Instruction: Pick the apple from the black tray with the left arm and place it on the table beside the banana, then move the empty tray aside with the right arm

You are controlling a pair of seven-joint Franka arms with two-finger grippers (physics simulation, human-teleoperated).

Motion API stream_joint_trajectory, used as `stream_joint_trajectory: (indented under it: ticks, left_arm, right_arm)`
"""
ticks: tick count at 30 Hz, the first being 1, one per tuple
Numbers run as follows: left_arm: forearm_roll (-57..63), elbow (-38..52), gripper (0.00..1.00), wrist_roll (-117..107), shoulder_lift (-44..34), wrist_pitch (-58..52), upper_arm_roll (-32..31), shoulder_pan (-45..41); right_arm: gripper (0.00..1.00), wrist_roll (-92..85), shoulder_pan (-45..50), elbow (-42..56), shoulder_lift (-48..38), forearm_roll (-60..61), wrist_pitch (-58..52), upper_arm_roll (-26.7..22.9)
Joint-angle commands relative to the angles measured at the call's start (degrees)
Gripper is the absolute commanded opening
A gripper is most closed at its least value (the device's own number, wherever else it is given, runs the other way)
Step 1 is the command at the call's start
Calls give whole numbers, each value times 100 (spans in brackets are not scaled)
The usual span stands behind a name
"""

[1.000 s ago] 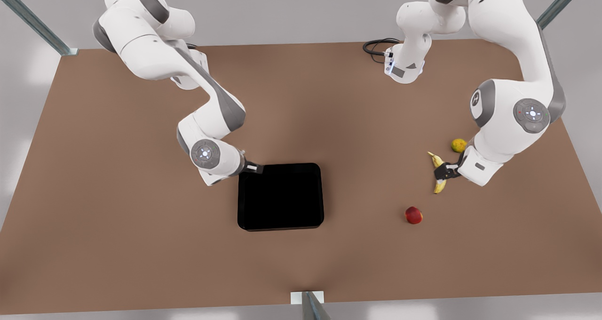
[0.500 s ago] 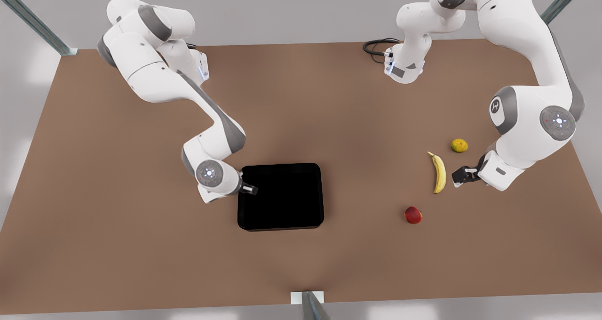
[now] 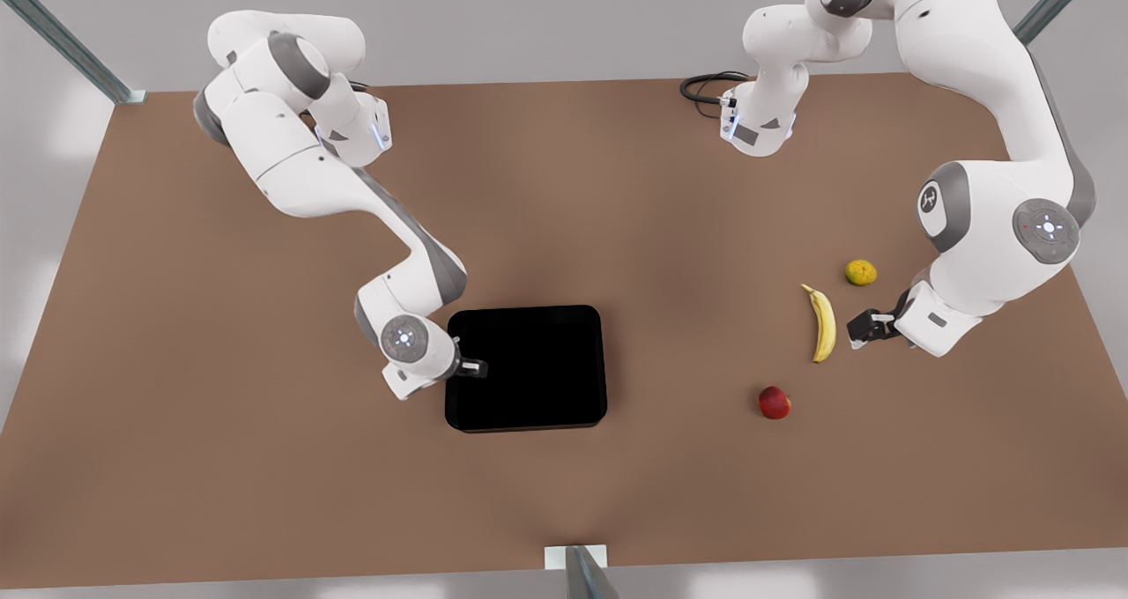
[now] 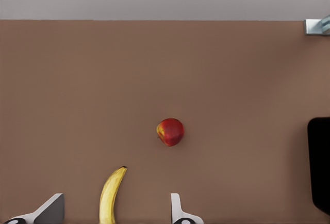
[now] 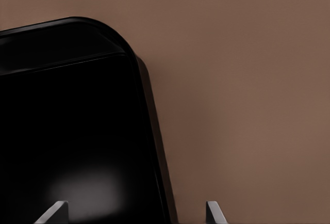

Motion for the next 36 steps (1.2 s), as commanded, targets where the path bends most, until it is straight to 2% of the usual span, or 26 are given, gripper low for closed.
stream_joint_trajectory:
  ticks: [1, 4, 6, 9, 13, 14, 22, 26, 29, 33, 36]
  left_arm:
    - [5, 2, 100, 142, -7, -4, -7, 0]
    - [5, 2, 100, 142, -7, -4, 1, 0]
    - [14, 2, 100, 142, -7, -4, 1, 0]
    - [14, 2, 100, 142, -7, -4, -7, 0]
    - [14, 2, 100, 142, -7, -4, 1, 0]
    - [14, 2, 100, 151, -7, -4, 1, 0]
    - [23, 2, 100, 142, 11, -4, 1, 0]
    - [31, 2, 100, 142, 11, -4, 1, 0]
    - [31, 2, 100, 142, 11, -4, 1, 0]
    - [31, 2, 100, 142, 11, -4, 1, 0]
    - [40, 2, 100, 142, 11, -4, 1, 0]
  right_arm:
    - [99, -1497, -10, 1, 56, -70, 258, -28]
    - [97, -2138, -10, 10, 241, -61, 434, -142]
    - [86, -2147, -10, 10, 241, -61, 434, -142]
    - [50, -2208, -1, 27, 241, -52, 417, -151]
    - [24, -2279, -1, 27, 241, -17, 417, -151]
    - [21, -2279, -1, 27, 241, -9, 417, -151]
    - [17, -2279, -45, 36, 171, 0, 320, -134]
    - [10, -2349, -89, 63, -234, 18, -277, -37]
    - [10, -2718, -177, 80, -612, 501, -708, -19]
    - [10, -3061, -300, 124, -981, 528, -1315, -37]
    - [9, -3667, -388, 221, -1227, 756, -1798, -212]
